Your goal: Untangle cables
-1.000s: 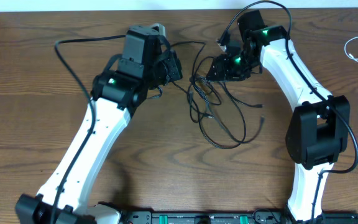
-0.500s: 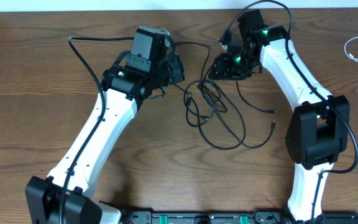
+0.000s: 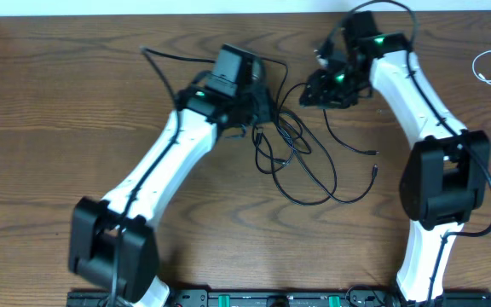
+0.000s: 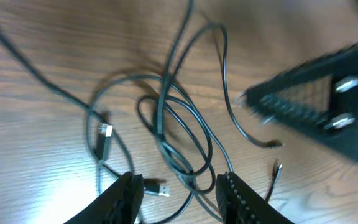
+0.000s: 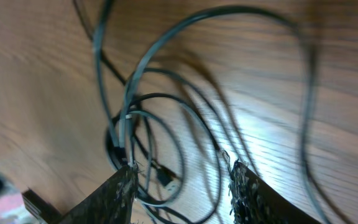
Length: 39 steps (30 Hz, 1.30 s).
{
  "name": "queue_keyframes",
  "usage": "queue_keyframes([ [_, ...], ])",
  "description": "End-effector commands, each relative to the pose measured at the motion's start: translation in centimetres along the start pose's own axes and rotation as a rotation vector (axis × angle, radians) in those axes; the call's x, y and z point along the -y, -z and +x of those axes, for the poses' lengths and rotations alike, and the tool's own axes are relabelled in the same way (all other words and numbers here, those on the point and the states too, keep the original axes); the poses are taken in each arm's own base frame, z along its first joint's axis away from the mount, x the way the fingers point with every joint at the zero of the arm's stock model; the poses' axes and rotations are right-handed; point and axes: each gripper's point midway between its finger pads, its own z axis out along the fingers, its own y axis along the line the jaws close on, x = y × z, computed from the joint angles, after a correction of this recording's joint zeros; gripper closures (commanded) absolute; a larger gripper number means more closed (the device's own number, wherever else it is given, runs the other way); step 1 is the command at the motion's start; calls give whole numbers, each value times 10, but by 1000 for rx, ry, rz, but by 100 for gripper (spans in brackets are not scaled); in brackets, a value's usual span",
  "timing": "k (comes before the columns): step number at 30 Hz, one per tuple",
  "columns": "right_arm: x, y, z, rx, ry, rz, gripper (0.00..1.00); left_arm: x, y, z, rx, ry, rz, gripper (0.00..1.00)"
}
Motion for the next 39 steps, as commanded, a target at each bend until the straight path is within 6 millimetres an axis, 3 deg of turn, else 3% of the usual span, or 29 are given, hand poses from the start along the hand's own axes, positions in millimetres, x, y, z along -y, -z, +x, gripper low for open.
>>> queue_keyframes([
  [1,8,7,-2,4,-32,-25,53,-1,-29,10,-48,-18,-4,57],
  [5,11,9,-2,5,-36,-23,51,-3,-54,16,-73,-79,-7,57],
  [15,9,8,-1,1,-28,-23,51,-14,-85,33,-135,-81,-36,57],
  [26,9,7,1,-9,-29,-22,51,-16,-89,26,-97,-67,-58,67],
  [33,9,7,4,-18,-11,-21,50,-16,-89,23,-83,-69,-60,82],
  [36,7,6,7,-31,-3,-21,51,-15,-89,21,-75,-60,-56,92],
  [39,5,5,10,-42,11,-22,51,-14,-89,20,-69,-40,-53,92],
])
